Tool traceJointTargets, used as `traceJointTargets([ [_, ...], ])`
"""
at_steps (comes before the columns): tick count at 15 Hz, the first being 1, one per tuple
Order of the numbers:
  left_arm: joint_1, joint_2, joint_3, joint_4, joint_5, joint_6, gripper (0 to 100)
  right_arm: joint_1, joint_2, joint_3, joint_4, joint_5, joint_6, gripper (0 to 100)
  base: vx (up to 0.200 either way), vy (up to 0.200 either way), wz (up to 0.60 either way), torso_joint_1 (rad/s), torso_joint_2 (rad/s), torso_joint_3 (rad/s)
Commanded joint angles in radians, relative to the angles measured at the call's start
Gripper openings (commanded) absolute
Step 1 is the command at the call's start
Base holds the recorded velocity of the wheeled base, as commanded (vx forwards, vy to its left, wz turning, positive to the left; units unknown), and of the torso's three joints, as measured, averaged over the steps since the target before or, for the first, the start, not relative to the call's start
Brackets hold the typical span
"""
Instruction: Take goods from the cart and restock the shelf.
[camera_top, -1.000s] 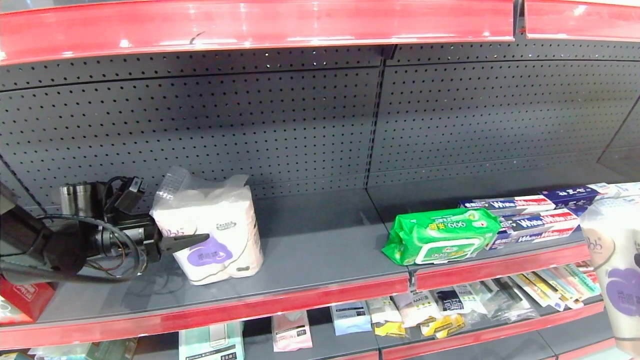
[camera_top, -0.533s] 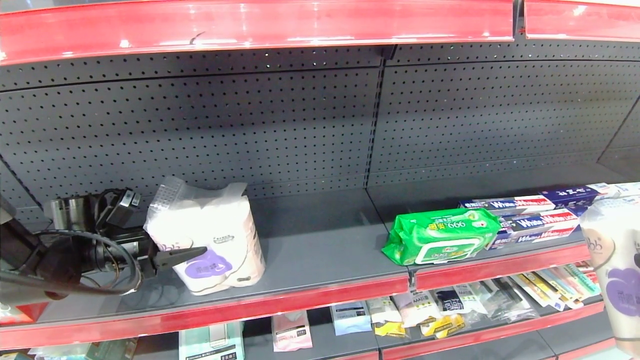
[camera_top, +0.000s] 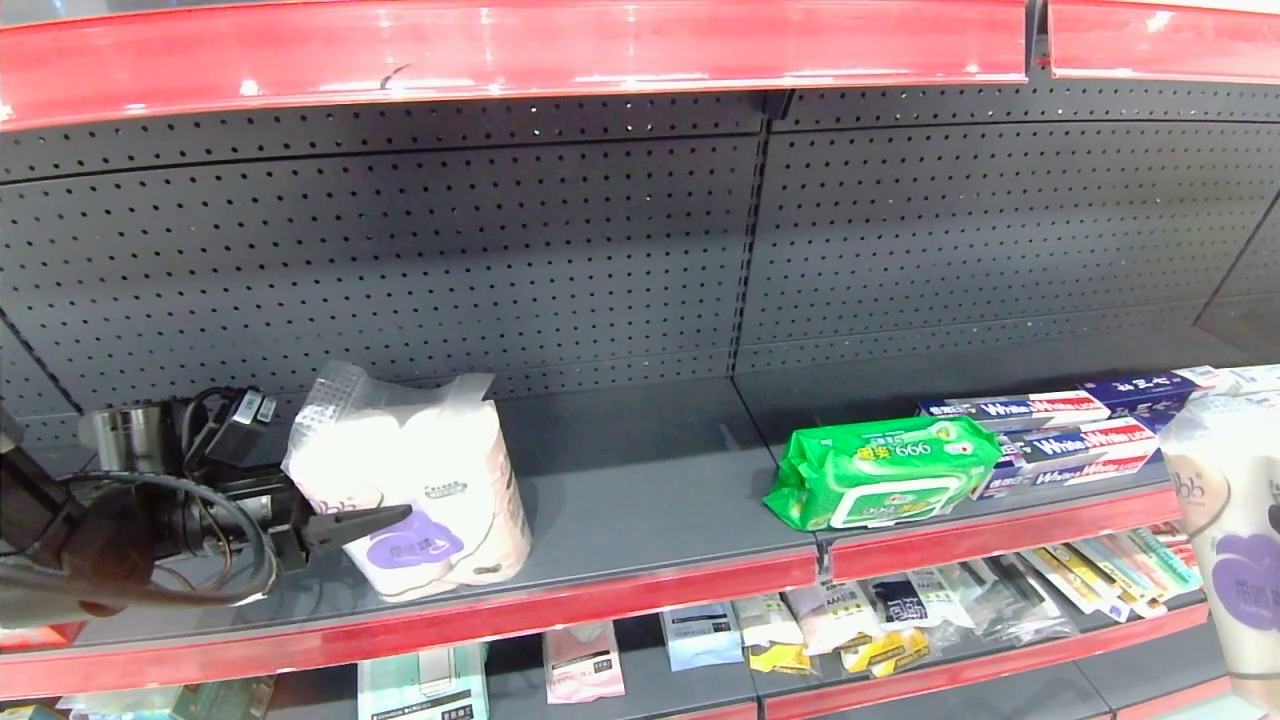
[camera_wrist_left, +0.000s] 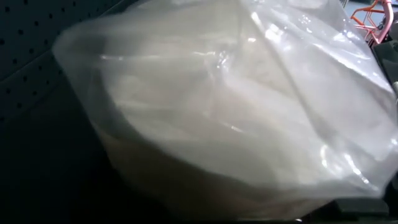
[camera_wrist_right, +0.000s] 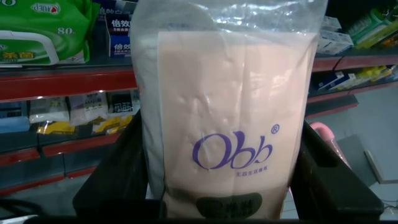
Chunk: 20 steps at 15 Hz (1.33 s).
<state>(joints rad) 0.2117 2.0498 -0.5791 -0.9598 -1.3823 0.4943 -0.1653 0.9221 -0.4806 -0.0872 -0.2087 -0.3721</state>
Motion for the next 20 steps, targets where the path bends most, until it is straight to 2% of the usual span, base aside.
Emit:
traceJointTargets([
  [1,0.002,0.0,0.009,0.0,0.0,0.0,0,0.0,0.004,-0.001,0.0,0.0,-0.001,0,0.0,0.0,0.0,0.0,0.0,0.0],
  [13,-0.006,-0.019,0.035,0.0,0.016,-0.01,0,0.0,0.004,-0.003,0.0,0.0,-0.001,0,0.0,0.0,0.0,0.0,0.0,0.0],
  [16,-0.008,-0.023,0.033,0.0,0.052,-0.013,0,0.0,0.004,-0.003,0.0,0.0,-0.001,0,0.0,0.0,0.0,0.0,0.0,0.0],
  [20,-0.008,-0.025,0.033,0.0,0.052,-0.013,0,0.0,0.004,-0.004,0.0,0.0,-0.001,0,0.0,0.0,0.0,0.0,0.0,0.0],
])
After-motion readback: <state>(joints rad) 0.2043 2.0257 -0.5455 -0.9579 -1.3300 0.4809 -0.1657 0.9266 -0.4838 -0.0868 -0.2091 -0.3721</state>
